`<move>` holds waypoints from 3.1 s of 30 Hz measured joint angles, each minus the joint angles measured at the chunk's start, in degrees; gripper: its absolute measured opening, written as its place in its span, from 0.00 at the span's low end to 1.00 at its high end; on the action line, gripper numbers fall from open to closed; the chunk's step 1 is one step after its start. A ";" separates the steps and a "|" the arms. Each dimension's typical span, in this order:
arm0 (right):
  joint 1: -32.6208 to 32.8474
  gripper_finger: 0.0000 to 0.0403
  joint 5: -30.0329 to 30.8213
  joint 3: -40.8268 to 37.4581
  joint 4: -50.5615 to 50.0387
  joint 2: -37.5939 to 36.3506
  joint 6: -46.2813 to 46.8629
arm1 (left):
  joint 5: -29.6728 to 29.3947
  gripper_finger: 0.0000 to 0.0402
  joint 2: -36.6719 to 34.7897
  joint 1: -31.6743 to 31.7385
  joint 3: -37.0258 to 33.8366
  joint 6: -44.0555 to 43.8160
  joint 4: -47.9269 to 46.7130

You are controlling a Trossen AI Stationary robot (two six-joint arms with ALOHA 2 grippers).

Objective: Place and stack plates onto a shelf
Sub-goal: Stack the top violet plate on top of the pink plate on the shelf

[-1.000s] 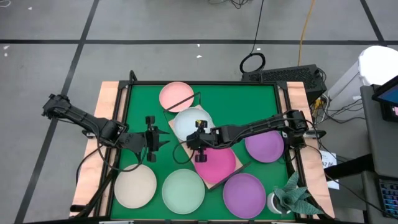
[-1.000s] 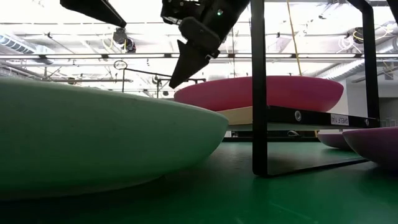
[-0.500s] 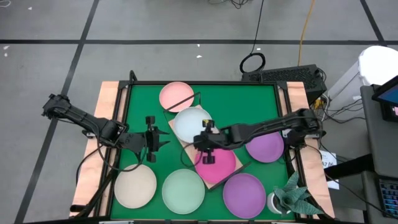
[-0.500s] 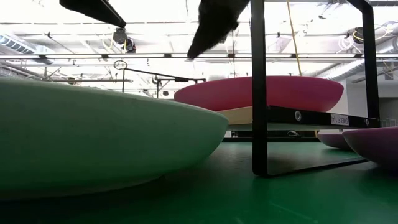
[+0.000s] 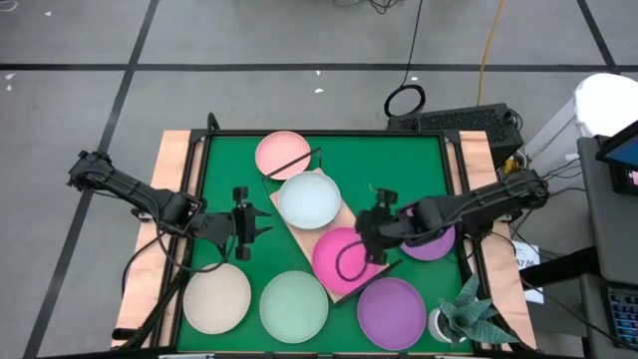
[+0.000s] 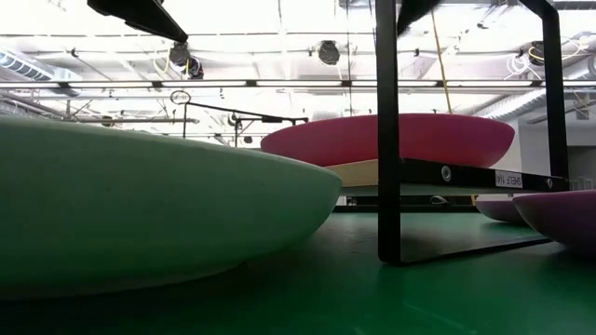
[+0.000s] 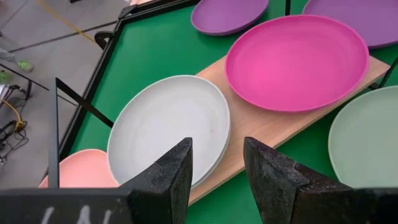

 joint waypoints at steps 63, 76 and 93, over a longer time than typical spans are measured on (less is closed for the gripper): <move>18.29 0.21 -13.32 -45.76 12.15 -12.85 28.11 | 1.46 0.37 0.02 -0.22 -0.02 -2.94 -0.92; 18.29 0.08 -13.03 -47.55 12.38 -8.43 26.20 | 1.46 0.37 0.02 -0.22 -0.02 -2.87 -0.90; 18.07 0.00 -4.47 -31.57 -1.65 -11.39 12.96 | 1.41 0.37 0.02 -0.20 -0.02 9.84 6.15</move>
